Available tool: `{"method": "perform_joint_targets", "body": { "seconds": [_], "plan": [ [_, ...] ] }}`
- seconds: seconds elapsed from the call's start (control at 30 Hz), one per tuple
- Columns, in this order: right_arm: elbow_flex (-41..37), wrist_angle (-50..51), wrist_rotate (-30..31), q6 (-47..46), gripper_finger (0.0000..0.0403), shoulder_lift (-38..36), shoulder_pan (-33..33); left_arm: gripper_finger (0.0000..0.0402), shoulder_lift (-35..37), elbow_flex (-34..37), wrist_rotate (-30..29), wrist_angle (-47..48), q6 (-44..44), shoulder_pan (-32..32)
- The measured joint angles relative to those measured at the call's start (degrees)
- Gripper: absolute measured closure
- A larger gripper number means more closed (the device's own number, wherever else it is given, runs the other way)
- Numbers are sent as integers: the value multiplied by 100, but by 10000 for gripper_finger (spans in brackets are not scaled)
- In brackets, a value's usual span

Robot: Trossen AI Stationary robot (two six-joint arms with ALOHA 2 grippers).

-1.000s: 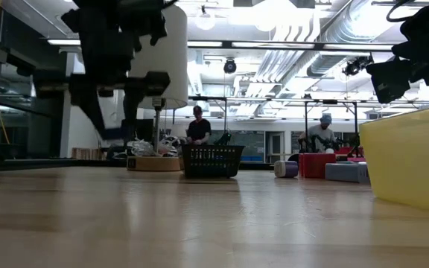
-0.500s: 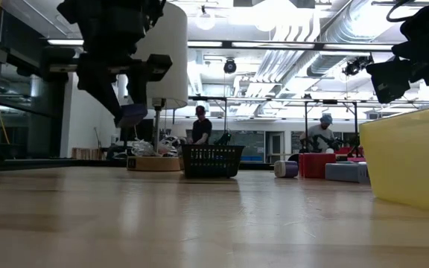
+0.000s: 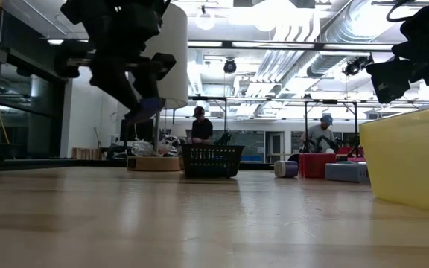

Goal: Pick & Place Office items
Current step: Put the blue digital timer into the black bin

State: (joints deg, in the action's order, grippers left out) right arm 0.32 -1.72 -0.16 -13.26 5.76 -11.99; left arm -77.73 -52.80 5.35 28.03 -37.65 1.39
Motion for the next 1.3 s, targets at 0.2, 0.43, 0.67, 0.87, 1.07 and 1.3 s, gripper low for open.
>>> {"method": "perform_joint_targets", "body": {
  "seconds": [0.2,0.43,0.67,0.87,1.07,1.3],
  "plan": [
    [0,0,-2,0,213,0,0,249,-2,0,-297,-197,1193,232],
    [0,0,-1,0,213,0,0,249,-2,0,-405,-246,2911,648],
    [0,0,0,2,213,0,0,249,-4,0,-401,-354,4479,910],
    [0,0,0,0,213,0,0,249,-4,0,-375,-445,5283,949],
    [0,0,-1,0,213,0,0,249,-4,2,-372,-437,5315,949],
    [0,0,0,0,213,0,0,249,-4,2,-370,-436,5315,949]
  ]
}}
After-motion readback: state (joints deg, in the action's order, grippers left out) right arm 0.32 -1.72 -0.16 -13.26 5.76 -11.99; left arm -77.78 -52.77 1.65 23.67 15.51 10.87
